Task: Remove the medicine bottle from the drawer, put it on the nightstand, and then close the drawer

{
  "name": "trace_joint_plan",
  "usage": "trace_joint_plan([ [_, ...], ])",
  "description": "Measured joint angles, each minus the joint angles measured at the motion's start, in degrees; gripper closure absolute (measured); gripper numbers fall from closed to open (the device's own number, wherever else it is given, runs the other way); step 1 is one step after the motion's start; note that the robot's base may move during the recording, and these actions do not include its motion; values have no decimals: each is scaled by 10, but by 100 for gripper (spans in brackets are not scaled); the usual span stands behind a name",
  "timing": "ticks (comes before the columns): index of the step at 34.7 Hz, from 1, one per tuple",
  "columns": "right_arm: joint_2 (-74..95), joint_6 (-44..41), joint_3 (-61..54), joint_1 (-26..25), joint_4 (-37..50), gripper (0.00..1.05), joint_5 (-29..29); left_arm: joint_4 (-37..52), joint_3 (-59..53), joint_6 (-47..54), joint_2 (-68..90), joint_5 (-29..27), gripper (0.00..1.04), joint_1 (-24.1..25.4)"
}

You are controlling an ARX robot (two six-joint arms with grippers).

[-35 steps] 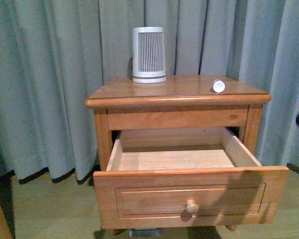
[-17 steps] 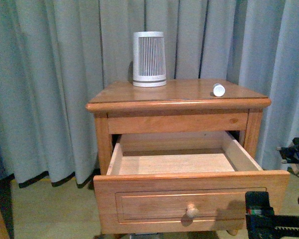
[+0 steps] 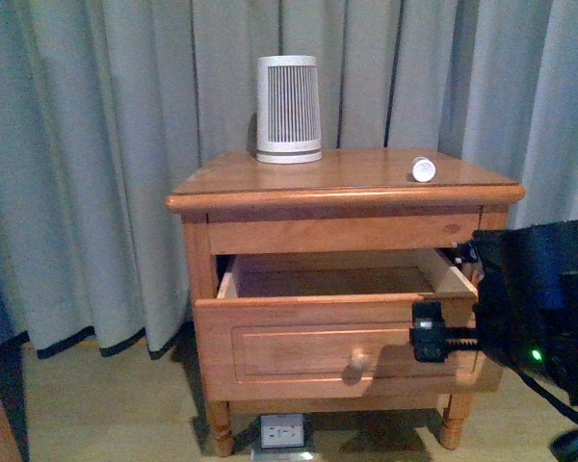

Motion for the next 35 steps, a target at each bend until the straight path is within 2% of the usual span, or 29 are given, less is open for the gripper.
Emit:
trace_joint_plan([
  [13,92,-63,224,-22,-91,7,30,0,0,0,0,0,7,0],
  [19,116,-94,288,-39,-109,7,45,0,0,0,0,0,7,0],
  [27,120,-92,293,-41,-112,7,42,0,0,0,0,0,7,0],
  [35,88,-62,225,-17,-94,7,44,0,0,0,0,0,7,0],
])
